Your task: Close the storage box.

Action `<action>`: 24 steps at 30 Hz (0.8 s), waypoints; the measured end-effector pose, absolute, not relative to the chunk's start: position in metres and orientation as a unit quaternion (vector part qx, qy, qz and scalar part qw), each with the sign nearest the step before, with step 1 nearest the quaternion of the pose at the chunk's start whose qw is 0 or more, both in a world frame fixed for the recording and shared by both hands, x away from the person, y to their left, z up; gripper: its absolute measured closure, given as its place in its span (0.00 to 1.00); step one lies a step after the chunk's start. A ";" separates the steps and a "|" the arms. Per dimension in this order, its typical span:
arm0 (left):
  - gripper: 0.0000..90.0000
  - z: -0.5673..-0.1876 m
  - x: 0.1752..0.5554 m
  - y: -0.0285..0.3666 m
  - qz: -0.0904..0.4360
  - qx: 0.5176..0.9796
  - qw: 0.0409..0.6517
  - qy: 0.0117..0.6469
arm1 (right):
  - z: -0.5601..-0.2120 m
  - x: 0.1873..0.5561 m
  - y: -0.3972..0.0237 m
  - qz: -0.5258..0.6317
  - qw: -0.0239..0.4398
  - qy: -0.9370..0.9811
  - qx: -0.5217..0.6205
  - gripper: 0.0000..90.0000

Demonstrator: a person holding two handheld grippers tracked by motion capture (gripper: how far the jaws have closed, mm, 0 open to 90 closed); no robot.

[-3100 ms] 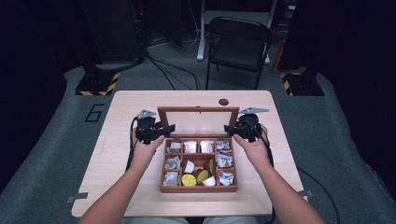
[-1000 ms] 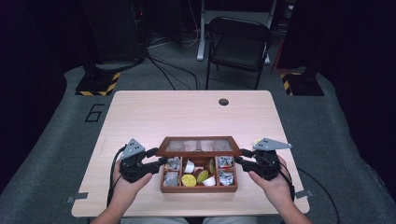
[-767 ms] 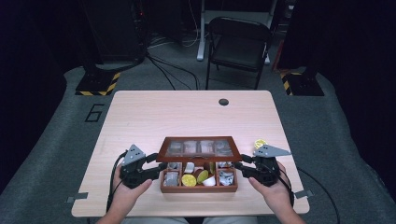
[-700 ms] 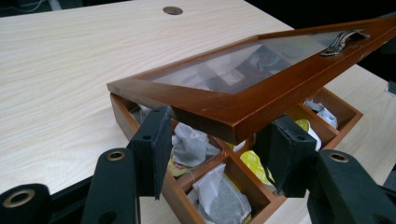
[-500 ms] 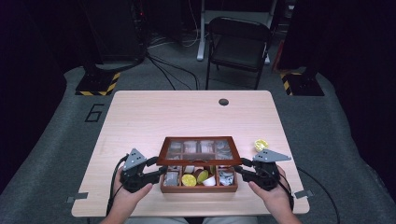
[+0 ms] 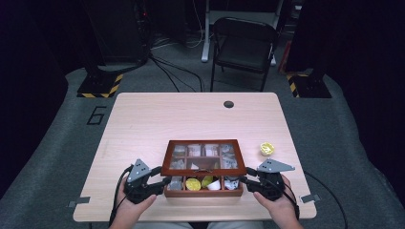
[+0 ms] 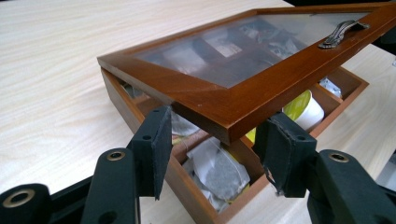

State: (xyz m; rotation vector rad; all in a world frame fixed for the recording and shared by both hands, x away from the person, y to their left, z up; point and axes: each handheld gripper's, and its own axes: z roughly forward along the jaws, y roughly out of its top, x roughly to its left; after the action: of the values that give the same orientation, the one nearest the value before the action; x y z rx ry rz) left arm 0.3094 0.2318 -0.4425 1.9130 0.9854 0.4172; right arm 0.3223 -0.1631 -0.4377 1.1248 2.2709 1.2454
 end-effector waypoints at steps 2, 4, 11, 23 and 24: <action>0.52 -0.445 0.308 0.231 0.171 0.777 0.455 0.399 | -0.440 0.321 -0.162 0.432 0.160 0.797 0.390 0.66; 0.52 -0.447 0.307 0.231 0.169 0.778 0.455 0.400 | -0.441 0.319 -0.162 0.429 0.159 0.799 0.389 0.66; 0.52 -0.453 0.304 0.231 0.168 0.783 0.449 0.397 | -0.447 0.317 -0.162 0.425 0.151 0.804 0.388 0.66; 0.52 -0.463 0.300 0.230 0.156 0.787 0.444 0.399 | -0.459 0.315 -0.163 0.419 0.144 0.809 0.387 0.66; 0.52 -0.464 0.299 0.229 0.157 0.787 0.442 0.400 | -0.460 0.315 -0.163 0.416 0.143 0.809 0.389 0.66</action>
State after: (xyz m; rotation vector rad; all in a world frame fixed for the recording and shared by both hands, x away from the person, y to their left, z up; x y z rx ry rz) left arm 0.2991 0.2291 -0.4642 1.9538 0.9927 0.3890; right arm 0.3145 -0.1626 -0.4598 1.1213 2.3345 1.2010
